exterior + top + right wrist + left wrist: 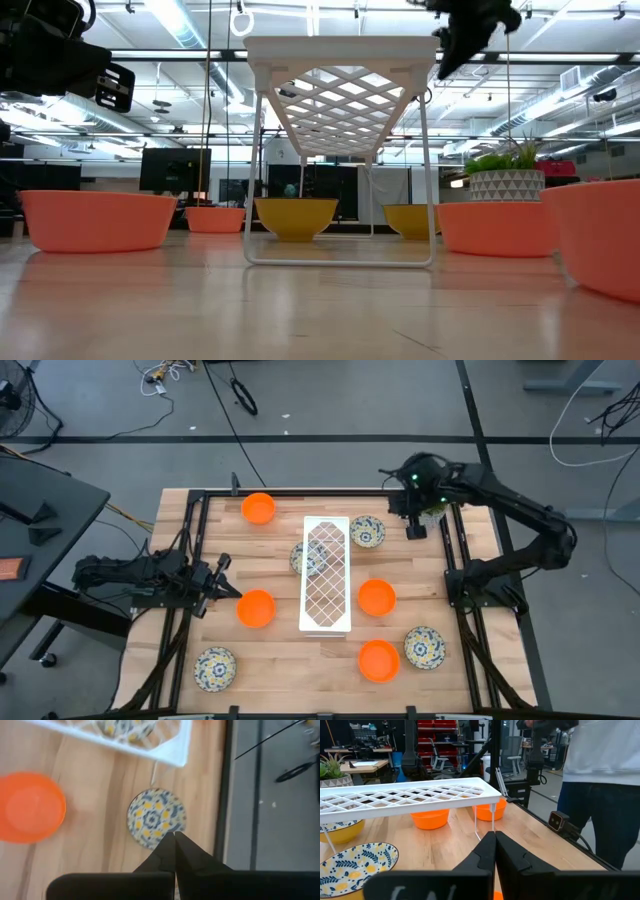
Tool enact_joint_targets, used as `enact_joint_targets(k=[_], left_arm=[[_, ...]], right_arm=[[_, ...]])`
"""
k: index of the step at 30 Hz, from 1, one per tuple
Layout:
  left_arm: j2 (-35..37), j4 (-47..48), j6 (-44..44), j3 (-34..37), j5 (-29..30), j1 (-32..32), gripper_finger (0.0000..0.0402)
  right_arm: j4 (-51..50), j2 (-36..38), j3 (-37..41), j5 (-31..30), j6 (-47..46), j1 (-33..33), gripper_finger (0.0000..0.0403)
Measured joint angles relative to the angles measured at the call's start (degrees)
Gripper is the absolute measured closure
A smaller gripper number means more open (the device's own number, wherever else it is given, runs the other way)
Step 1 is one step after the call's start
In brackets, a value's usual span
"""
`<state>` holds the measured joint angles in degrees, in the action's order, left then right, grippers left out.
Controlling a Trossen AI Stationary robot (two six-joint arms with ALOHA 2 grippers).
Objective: Pick & Place Mini bowls
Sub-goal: Put the yellow patterned bowl on the shelf
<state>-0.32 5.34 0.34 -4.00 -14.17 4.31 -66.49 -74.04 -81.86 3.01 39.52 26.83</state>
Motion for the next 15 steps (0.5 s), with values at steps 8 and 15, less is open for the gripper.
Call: enact_joint_targets(k=[8, 15], left_arm=[[0.0, 0.0, 0.0, 0.0, 0.0, 0.0, 0.0387], [0.0, 0.0, 0.0, 0.0, 0.0, 0.0, 0.0387]], right_arm=[[6.0, 0.0, 9.6, -0.6, 4.1, 0.0, 0.0403], [12.0, 0.0, 15.6, -0.6, 6.8, 0.0, 0.0403]])
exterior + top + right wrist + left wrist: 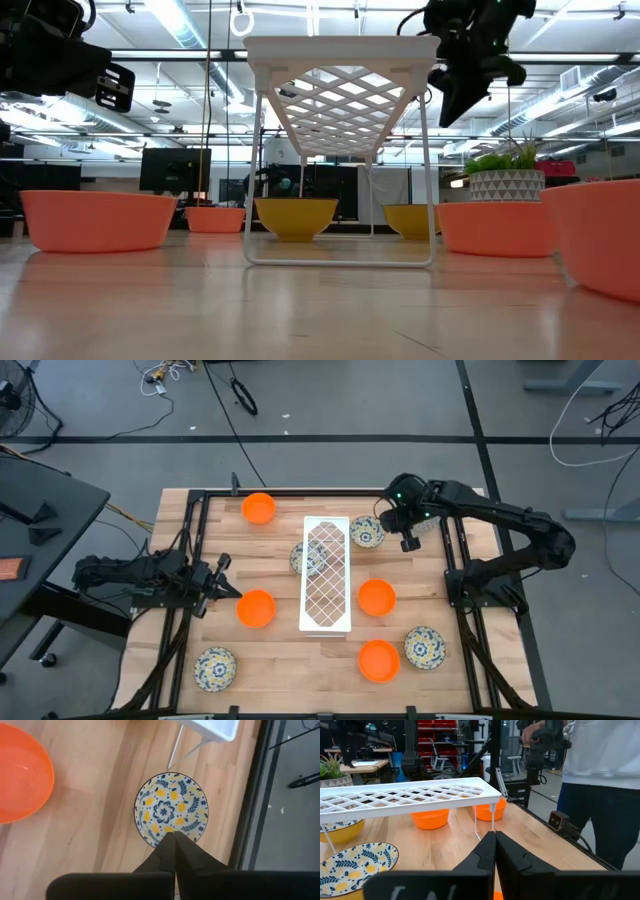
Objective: Pick & Place Mini bowls
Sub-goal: Put the yellow patterned bowl on the shelf
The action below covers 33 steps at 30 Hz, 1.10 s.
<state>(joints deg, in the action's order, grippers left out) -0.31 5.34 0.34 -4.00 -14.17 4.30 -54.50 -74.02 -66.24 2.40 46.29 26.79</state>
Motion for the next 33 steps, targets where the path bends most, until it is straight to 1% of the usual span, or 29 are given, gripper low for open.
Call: enact_joint_targets(k=[6, 14, 17, 19, 23, 33], left_arm=[[0.0, 0.0, 0.0, 0.0, 0.0, 0.0, 0.0387], [0.0, 0.0, 0.0, 0.0, 0.0, 0.0, 0.0387], [0.0, 0.0, 0.0, 0.0, 0.0, 0.0, 0.0387], [0.0, 0.0, 0.0, 0.0, 0.0, 0.0, 0.0387], [0.0, 0.0, 0.0, 0.0, 0.0, 0.0, 0.0387], [0.0, 0.0, 0.0, 0.0, 0.0, 0.0, 0.0387]], right_arm=[[4.6, 0.8, 4.2, -0.3, 2.5, -0.9, 0.0403], [11.0, 2.9, 7.5, -0.6, 2.2, -4.8, 0.0403], [13.5, 4.0, 8.9, -2.4, 0.7, -6.4, 0.0403], [14.4, 4.4, 9.8, -3.6, -0.2, -7.5, 0.0403], [14.9, 5.3, 11.8, -4.0, -0.3, -8.9, 0.0401], [16.3, 7.5, 17.8, -4.1, -0.2, -10.5, 0.0375]])
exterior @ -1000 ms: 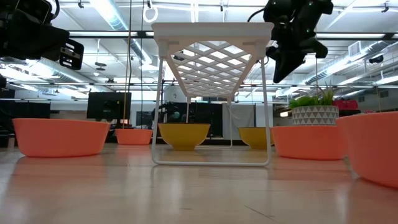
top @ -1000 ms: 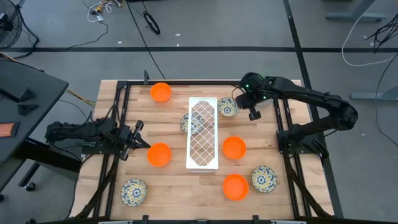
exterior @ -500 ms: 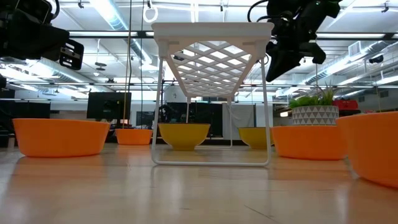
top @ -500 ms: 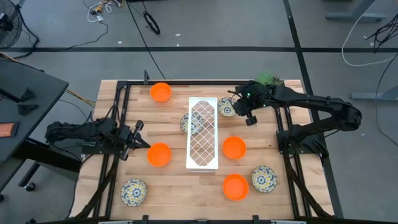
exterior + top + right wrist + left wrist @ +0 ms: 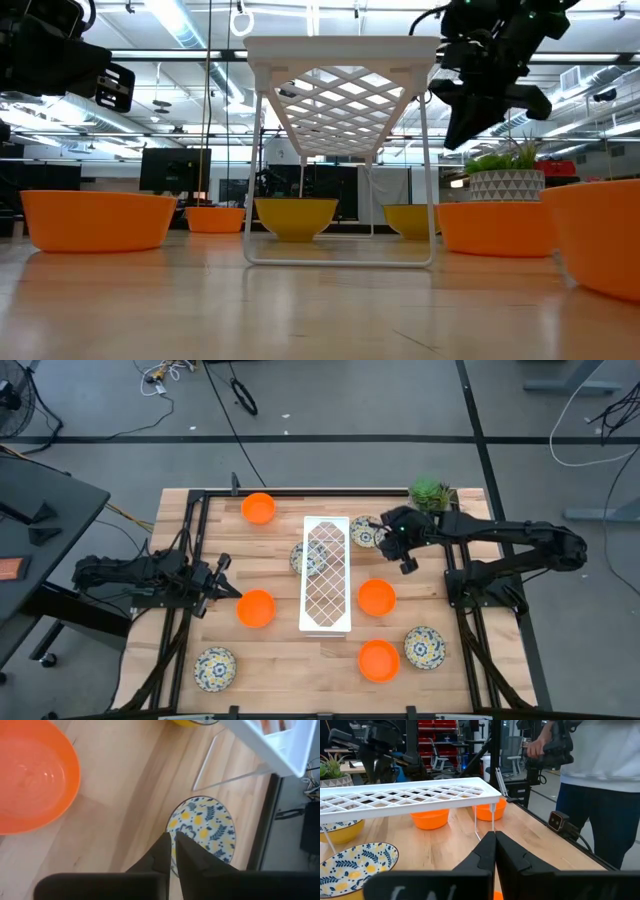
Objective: Pick & Place Mini bowls
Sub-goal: Put the yellow patterned bowl on the shelf
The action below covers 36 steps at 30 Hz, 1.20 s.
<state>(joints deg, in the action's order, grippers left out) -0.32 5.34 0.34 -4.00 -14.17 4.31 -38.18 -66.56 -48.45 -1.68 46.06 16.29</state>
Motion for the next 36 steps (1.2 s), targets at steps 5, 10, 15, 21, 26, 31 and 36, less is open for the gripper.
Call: enact_joint_targets(k=[5, 10, 15, 21, 26, 31, 36], left_arm=[[0.0, 0.0, 0.0, 0.0, 0.0, 0.0, 0.0387], [0.0, 0.0, 0.0, 0.0, 0.0, 0.0, 0.0387], [0.0, 0.0, 0.0, 0.0, 0.0, 0.0, 0.0387], [0.0, 0.0, 0.0, 0.0, 0.0, 0.0, 0.0387], [0.0, 0.0, 0.0, 0.0, 0.0, 0.0, 0.0387], [0.0, 0.0, 0.0, 0.0, 0.0, 0.0, 0.0387], [0.0, 0.0, 0.0, 0.0, 0.0, 0.0, 0.0387]], right_arm=[[0.1, -0.2, 1.1, 0.0, -0.6, 0.1, 0.0359], [0.1, -1.3, 1.4, -1.1, -0.6, 1.0, 0.033], [0.1, -3.0, 1.4, -1.0, -0.4, 2.2, 0.0293], [0.1, -6.4, 1.4, -1.0, 3.3, 3.4, 0.0251], [1.8, -9.8, 1.4, -1.0, 5.6, 4.7, 0.0229], [5.0, -12.8, 1.4, -2.5, 6.5, 5.9, 0.022], [5.3, -15.5, 1.4, -2.9, 8.7, 6.8, 0.022]])
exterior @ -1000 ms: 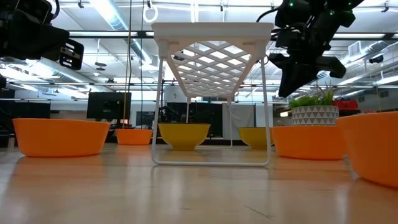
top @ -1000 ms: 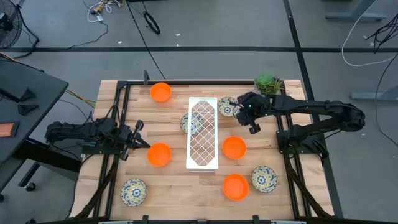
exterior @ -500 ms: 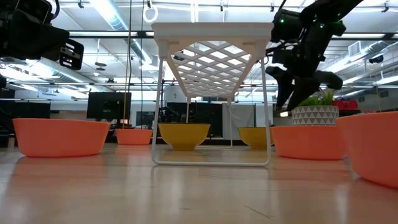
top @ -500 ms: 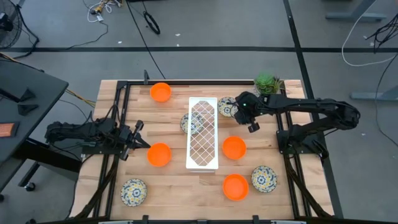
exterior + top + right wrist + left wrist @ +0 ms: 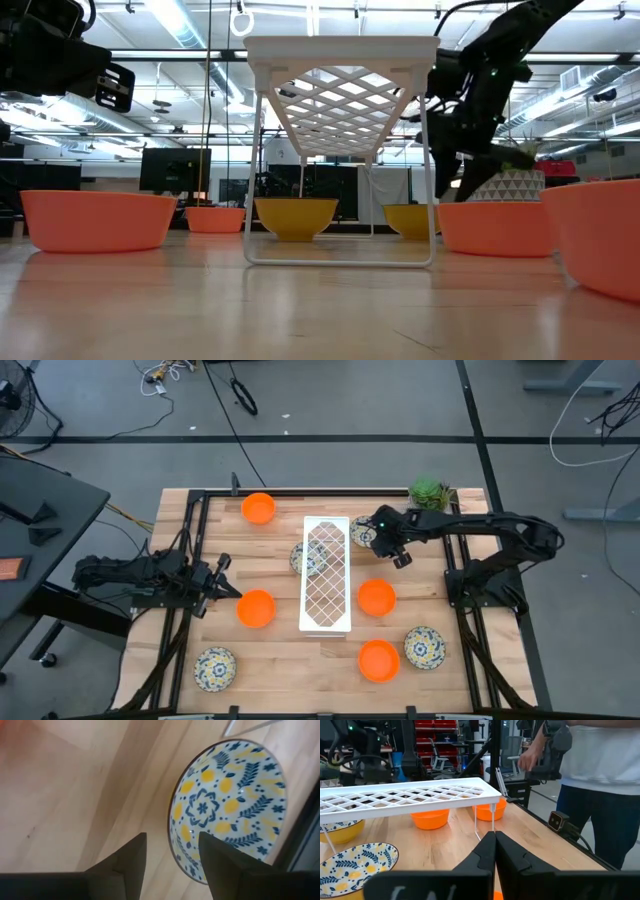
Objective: Pick & Place Mini bowls
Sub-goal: Put the yellow patterned bowl on the shelf
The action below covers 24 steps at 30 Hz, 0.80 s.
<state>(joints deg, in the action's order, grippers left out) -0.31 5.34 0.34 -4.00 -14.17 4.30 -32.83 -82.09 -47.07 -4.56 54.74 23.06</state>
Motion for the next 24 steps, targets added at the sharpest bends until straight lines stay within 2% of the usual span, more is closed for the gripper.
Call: enact_joint_targets(k=[13, 24], left_arm=[[0.0, 0.0, 0.0, 0.0, 0.0, 0.0, 0.0387], [0.0, 0.0, 0.0, 0.0, 0.0, 0.0, 0.0387]], right_arm=[[2.8, -4.3, 0.0, -1.2, 0.0, 1.6, 0.0226], [2.8, -4.8, 0.0, -1.0, 0.4, 1.7, 0.0291]])
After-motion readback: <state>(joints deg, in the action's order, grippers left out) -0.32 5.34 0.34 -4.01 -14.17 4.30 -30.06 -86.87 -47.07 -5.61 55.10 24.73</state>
